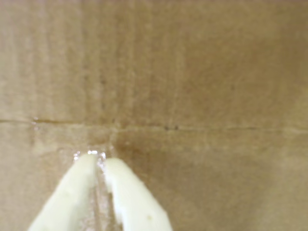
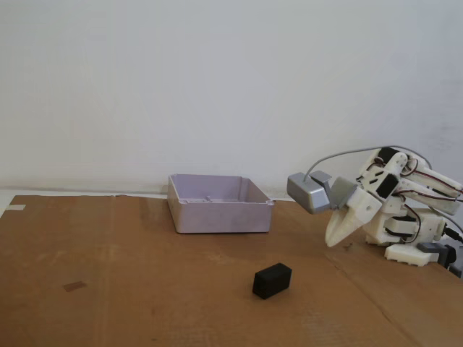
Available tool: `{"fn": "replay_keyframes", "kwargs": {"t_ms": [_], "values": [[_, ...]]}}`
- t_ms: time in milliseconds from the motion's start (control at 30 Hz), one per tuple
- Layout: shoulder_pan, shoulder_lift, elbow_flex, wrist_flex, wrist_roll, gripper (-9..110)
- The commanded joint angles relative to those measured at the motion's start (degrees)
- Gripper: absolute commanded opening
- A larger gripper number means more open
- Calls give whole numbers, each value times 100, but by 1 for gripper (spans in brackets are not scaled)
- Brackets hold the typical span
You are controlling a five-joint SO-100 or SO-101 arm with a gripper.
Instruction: Grasp a block and put it in the box.
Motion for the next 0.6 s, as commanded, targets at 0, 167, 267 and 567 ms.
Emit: {"fn": "replay_keyframes", "kwargs": {"t_ms": [0,167,267,567], "values": [[-18,18,-53,-308,88,0],[-18,-536,-360,-580,88,0],[-18,-809,-563,-809,88,0],[-26,-1485,-1204,-1582,88,0]]}}
